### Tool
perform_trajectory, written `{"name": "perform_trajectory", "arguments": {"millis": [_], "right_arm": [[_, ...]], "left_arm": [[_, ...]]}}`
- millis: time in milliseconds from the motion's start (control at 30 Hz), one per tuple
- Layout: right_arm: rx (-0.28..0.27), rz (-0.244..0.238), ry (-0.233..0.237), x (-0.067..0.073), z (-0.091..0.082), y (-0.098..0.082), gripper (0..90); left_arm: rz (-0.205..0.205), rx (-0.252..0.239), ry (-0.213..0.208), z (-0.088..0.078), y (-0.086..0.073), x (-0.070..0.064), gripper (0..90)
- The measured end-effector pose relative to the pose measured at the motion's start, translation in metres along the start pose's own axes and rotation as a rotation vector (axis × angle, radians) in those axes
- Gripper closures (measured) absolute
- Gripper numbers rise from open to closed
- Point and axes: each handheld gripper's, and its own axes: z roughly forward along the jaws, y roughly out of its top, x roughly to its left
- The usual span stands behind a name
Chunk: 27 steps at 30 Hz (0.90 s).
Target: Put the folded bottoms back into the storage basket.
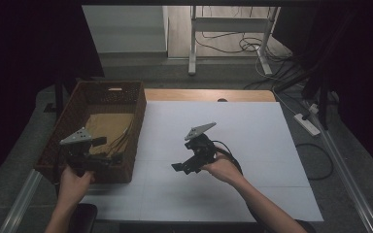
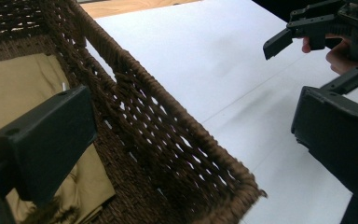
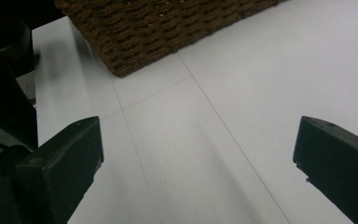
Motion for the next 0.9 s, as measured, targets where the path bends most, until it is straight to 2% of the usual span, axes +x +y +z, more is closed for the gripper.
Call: {"name": "perform_trajectory", "arguments": {"millis": [200, 333, 600, 900], "right_arm": [[0.009, 0.022, -0.026, -0.007, -0.011, -0.016, 1.1], [0.012, 0.033, -0.035, -0.01, -0.015, -0.024, 0.4], [0.001, 0.069, -0.065, -0.012, -0.03, -0.042, 0.4], [-0.038, 0.057, -0.108, -0.008, -0.044, -0.053, 0.4]], "left_arm": [[0.0, 0.001, -0.001, -0.007, -0.007, -0.008, 0.0], [0.01, 0.006, 0.013, -0.012, -0.013, -0.015, 0.0], [-0.012, 0.004, 0.013, -0.025, -0.031, -0.023, 0.0], [-0.007, 0.021, 0.02, -0.029, -0.044, -0.026, 0.1]]}}
